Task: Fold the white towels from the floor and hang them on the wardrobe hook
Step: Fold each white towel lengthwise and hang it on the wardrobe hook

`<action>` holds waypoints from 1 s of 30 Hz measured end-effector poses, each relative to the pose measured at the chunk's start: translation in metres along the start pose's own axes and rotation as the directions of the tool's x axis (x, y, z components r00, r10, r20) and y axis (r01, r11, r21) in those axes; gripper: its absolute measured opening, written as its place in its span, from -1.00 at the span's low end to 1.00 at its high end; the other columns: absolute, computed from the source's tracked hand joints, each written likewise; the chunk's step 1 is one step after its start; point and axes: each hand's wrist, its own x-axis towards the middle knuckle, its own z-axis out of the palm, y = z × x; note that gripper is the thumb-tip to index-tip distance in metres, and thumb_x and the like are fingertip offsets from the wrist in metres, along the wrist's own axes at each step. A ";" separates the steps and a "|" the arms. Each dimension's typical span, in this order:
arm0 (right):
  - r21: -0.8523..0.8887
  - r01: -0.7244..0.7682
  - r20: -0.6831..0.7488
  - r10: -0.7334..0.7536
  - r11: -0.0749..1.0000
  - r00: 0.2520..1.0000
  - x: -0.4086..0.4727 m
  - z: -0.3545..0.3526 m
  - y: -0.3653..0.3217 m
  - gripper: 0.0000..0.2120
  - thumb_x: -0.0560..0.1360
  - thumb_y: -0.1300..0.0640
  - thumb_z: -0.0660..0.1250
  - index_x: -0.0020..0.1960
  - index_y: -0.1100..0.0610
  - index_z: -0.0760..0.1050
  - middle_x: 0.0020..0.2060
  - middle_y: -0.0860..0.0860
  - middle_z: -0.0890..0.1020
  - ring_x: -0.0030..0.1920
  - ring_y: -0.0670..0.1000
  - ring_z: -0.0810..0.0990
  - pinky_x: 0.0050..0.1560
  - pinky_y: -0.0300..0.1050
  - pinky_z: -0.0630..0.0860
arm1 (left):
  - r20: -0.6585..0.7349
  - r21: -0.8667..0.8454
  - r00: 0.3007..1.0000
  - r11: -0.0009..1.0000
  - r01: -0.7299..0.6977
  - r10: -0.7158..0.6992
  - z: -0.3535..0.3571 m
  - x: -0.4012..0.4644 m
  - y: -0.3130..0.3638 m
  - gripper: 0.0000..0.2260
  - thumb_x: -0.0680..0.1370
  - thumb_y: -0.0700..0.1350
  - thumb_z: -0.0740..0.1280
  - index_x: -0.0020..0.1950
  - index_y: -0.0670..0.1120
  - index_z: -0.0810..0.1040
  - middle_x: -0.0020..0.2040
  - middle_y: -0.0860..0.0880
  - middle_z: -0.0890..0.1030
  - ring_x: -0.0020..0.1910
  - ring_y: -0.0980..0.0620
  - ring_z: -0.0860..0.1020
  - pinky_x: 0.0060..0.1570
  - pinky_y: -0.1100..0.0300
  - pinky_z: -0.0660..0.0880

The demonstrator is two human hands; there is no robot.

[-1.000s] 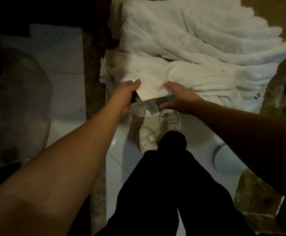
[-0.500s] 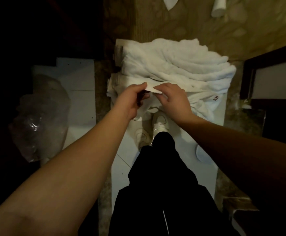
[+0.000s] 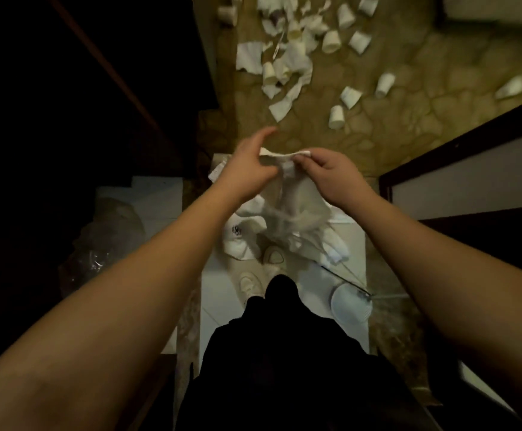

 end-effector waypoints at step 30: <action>0.460 0.397 0.085 -0.485 0.794 0.871 -0.229 -0.043 -0.328 -0.72 0.63 -0.17 0.26 -0.06 -0.10 0.68 -0.10 -0.08 0.74 -0.06 -0.05 0.73 -0.05 -0.10 0.64 | -0.501 0.288 0.866 0.940 0.183 -0.015 -0.166 -0.402 0.177 -0.75 0.42 0.32 0.42 -0.03 0.23 0.56 -0.05 0.18 0.63 -0.07 0.15 0.59 -0.17 0.21 0.42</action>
